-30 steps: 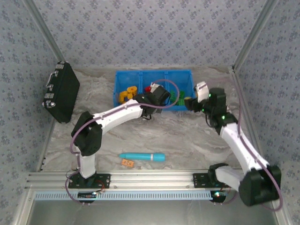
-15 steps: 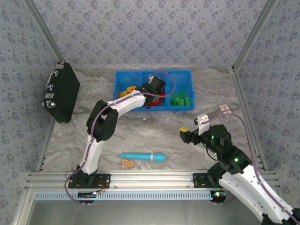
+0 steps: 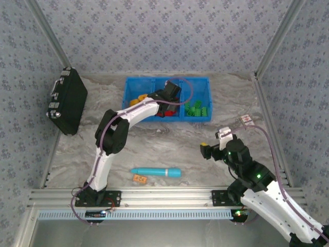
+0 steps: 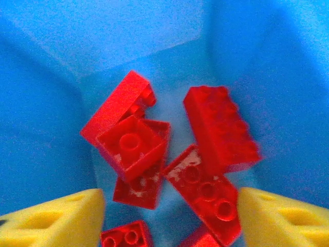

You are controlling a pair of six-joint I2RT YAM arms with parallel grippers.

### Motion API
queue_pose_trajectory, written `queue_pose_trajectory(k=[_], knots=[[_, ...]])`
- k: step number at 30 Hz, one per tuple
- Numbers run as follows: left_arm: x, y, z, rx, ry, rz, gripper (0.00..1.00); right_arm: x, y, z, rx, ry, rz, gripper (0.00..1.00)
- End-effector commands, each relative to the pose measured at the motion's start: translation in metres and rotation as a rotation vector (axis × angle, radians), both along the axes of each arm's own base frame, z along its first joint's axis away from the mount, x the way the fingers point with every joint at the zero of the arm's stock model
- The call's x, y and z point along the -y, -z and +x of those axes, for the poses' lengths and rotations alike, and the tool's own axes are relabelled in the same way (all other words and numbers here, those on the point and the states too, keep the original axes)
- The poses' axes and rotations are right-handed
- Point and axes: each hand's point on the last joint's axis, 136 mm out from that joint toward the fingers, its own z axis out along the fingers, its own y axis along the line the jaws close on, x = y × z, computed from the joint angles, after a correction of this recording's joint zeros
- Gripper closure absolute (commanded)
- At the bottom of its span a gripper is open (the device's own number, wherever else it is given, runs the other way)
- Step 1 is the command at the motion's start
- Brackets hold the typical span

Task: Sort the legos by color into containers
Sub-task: Place the lego in the container, then reset both arms

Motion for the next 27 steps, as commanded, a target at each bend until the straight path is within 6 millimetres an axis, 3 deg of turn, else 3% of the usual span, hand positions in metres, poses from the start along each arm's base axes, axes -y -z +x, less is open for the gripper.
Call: queue_pose_trajectory(k=[1,3,7,9,12,14,17,20,24,27], knots=[[-0.002,-0.106,-0.018,0.128,0.074,-0.07,0.26,0.011,0.007,0.007,-0.004,0.052,-0.034,0.0],[-0.01,-0.134,-0.032,0.157,0.086,-0.088,0.26,0.013,0.006,0.011,-0.002,0.073,-0.027,0.0],[-0.05,-0.18,-0.065,0.254,0.071,-0.142,0.22,0.021,-0.004,0.027,0.044,0.133,-0.014,0.0],[-0.088,-0.194,-0.08,0.327,0.016,-0.118,0.17,0.024,-0.01,0.037,0.081,0.153,-0.021,0.0],[-0.176,-0.197,-0.1,0.425,-0.165,-0.07,0.05,0.034,-0.012,0.049,0.116,0.209,-0.039,0.0],[-0.241,-0.183,-0.117,0.467,-0.31,-0.078,0.0,0.042,-0.011,0.056,0.12,0.253,-0.036,0.0],[-0.308,-0.155,-0.144,0.504,-0.46,-0.065,0.0,0.043,-0.008,0.061,0.108,0.247,0.001,0.0],[-0.34,-0.125,-0.163,0.57,-0.544,-0.036,0.0,0.042,-0.007,0.066,0.103,0.228,0.035,0.0],[-0.352,-0.087,-0.168,0.741,-0.551,-0.134,0.0,0.048,0.001,0.074,0.09,0.264,0.07,0.0],[-0.375,-0.05,-0.166,0.697,-0.633,-0.113,0.0,0.046,0.008,0.079,0.051,0.264,0.089,0.0]])
